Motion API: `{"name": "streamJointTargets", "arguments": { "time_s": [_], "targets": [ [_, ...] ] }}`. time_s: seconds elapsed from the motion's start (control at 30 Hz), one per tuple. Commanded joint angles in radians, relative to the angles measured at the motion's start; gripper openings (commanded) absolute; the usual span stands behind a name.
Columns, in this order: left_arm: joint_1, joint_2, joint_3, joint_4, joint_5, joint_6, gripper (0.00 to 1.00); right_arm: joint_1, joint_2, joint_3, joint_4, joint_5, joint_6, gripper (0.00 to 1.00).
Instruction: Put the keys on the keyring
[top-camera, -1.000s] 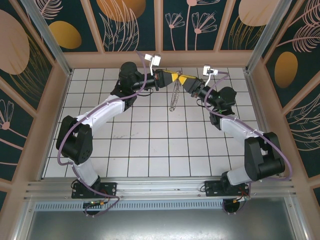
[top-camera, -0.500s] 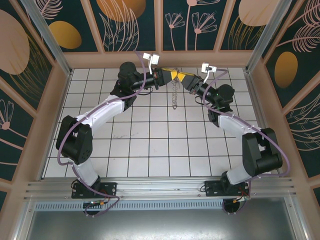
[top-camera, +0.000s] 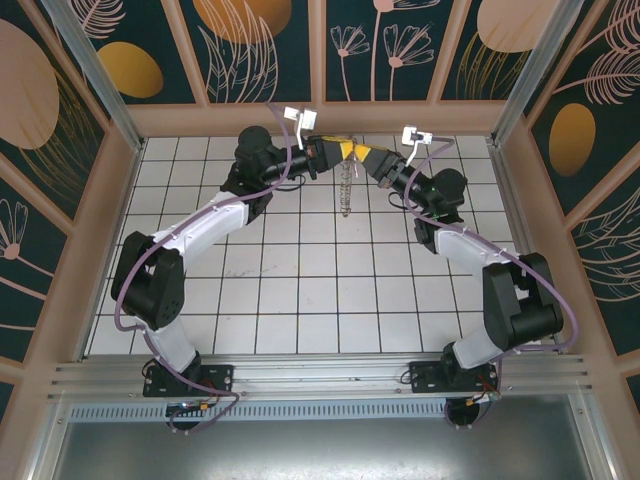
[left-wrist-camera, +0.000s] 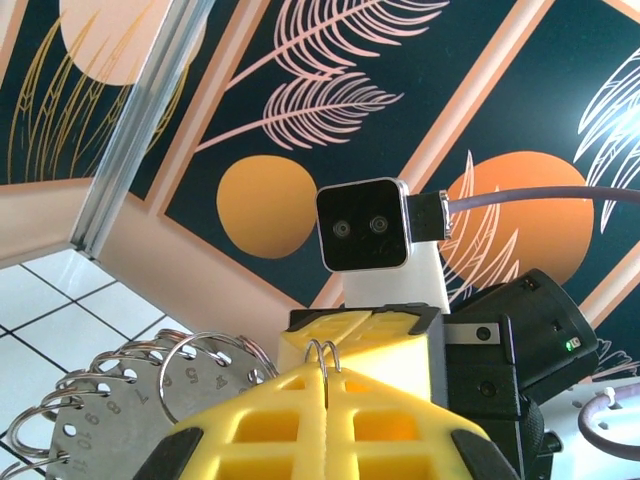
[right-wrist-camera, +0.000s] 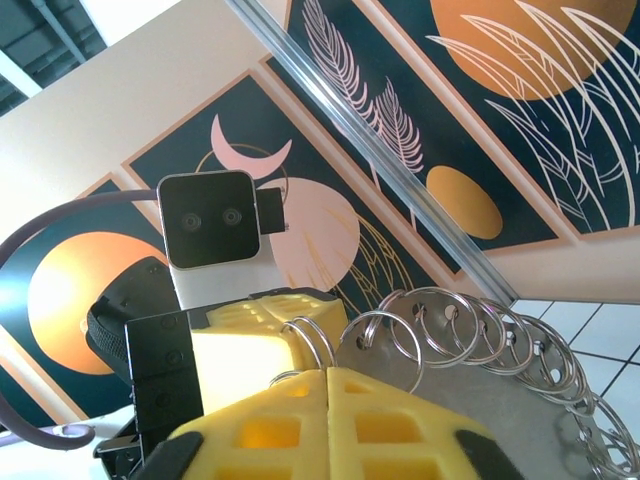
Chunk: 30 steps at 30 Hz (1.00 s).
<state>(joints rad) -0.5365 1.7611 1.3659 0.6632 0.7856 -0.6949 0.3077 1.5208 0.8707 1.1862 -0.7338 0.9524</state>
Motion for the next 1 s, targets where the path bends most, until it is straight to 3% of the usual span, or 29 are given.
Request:
{"name": "streamJointTargets", "arguments": {
  "time_s": [0.0, 0.07, 0.3, 0.73, 0.97],
  "targets": [
    [-0.034, -0.039, -0.018, 0.045, 0.055, -0.017, 0.0, 0.007, -0.037, -0.001, 0.06, -0.016, -0.009, 0.23],
    [-0.033, -0.041, -0.019, 0.046, 0.055, -0.017, 0.0, -0.017, -0.069, -0.029, 0.057, -0.015, -0.01, 0.29],
    [-0.034, -0.041, -0.014, 0.064, 0.076, -0.034, 0.0, -0.052, -0.174, -0.059, -0.037, -0.045, -0.083, 0.33],
    [-0.033, -0.041, -0.008, 0.084, 0.082, -0.056, 0.0, -0.043, -0.137, -0.02, -0.034, -0.1, -0.072, 0.38],
    [-0.033, -0.041, -0.01, 0.082, 0.079, -0.057, 0.0, -0.024, -0.119, -0.015, -0.035, -0.104, -0.072, 0.36]
  ]
}}
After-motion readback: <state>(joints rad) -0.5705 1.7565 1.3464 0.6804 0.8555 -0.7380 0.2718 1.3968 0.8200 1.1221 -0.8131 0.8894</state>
